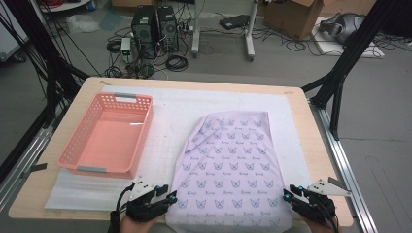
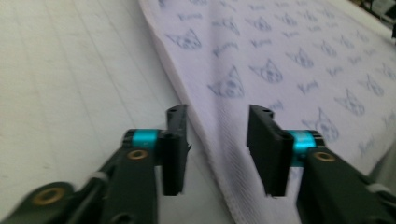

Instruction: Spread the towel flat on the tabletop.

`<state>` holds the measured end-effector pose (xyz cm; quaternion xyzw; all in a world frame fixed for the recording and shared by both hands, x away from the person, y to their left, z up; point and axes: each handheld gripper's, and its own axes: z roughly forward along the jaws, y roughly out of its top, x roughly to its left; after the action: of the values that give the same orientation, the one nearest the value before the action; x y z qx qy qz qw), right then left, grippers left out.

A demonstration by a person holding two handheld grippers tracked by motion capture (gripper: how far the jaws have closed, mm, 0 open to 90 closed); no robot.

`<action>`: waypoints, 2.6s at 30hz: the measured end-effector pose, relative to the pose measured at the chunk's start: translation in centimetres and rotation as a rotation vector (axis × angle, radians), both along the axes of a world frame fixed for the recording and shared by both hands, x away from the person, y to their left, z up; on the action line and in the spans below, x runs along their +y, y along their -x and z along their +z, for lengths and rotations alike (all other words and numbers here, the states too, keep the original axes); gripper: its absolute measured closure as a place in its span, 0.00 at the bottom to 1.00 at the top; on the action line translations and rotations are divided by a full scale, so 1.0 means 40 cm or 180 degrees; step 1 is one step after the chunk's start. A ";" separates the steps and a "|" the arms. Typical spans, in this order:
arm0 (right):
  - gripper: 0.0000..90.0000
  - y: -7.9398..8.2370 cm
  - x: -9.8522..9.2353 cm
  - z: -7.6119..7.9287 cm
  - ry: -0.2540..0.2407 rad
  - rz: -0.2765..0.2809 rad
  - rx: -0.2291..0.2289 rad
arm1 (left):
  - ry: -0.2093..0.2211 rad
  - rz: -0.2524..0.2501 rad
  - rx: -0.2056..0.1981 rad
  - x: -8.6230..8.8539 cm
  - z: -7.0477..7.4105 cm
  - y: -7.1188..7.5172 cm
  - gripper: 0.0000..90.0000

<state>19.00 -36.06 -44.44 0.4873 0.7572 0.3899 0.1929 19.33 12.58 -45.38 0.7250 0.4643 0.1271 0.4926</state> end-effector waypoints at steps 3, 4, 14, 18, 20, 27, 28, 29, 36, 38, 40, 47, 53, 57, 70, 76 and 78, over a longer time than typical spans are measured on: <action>0.65 -0.008 0.004 -0.006 0.0018 -0.0003 0.0021 | -0.0016 0.0038 0.0027 -0.004 -0.006 -0.018 0.54; 0.66 -0.010 0.008 -0.009 0.0030 0.0004 0.0031 | -0.0039 0.0039 0.0055 -0.009 -0.011 -0.024 0.54; 0.97 0.006 0.011 -0.006 0.0080 0.0166 0.0138 | -0.0247 -0.0120 0.0041 -0.023 -0.012 0.009 0.95; 0.98 0.029 -0.008 0.000 0.0037 0.0182 0.0151 | -0.0171 -0.0064 0.0101 0.003 -0.006 0.025 0.96; 0.98 0.037 -0.015 0.004 0.0015 0.0205 0.0154 | -0.0097 -0.0082 0.0152 0.014 -0.006 0.035 0.96; 0.95 0.054 -0.016 0.008 0.0071 0.0252 0.0316 | -0.0114 -0.0105 0.0097 0.015 -0.002 0.050 0.88; 0.89 0.056 -0.015 0.009 0.0051 0.0217 0.0292 | -0.0067 -0.0099 0.0076 0.017 -0.001 0.048 0.80; 0.83 0.056 -0.016 0.011 0.0039 0.0191 0.0273 | -0.0036 -0.0080 0.0052 0.017 -0.001 0.046 0.75; 0.67 0.043 -0.005 0.013 -0.0010 0.0134 0.0013 | 0.0029 -0.0115 -0.0136 0.001 0.006 0.023 0.60; 0.66 0.031 0.001 0.014 -0.0034 0.0126 -0.0044 | 0.0040 -0.0167 -0.0180 -0.007 0.010 0.013 0.59; 0.66 0.017 0.009 0.016 -0.0060 0.0133 -0.0062 | 0.0035 -0.0190 -0.0216 -0.010 0.014 0.004 0.59; 0.65 -0.029 0.035 0.028 -0.0037 0.0175 -0.0111 | 0.0086 -0.0244 -0.0321 -0.010 0.039 -0.059 0.57; 0.65 -0.070 0.040 0.028 -0.0065 0.0135 -0.0093 | 0.0098 -0.0329 -0.0314 -0.027 0.062 -0.148 0.55; 0.65 -0.099 0.042 0.033 -0.0081 0.0123 -0.0115 | 0.0094 -0.0383 -0.0308 -0.044 0.074 -0.207 0.54; 0.59 -0.180 0.054 0.029 -0.0103 0.0119 -0.0097 | 0.0002 -0.0443 -0.0405 -0.092 0.114 -0.390 0.53; 0.59 -0.179 0.060 0.023 -0.0081 0.0187 -0.0066 | -0.0046 -0.0331 -0.0348 -0.109 0.117 -0.465 0.55; 0.59 -0.176 0.059 0.026 -0.0108 0.0179 -0.0078 | -0.0059 -0.0317 -0.0327 -0.118 0.113 -0.486 0.55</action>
<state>26.04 -33.71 -43.39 0.4642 0.7615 0.4138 0.1829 38.79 7.88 -40.85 0.7442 0.4006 0.1438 0.5148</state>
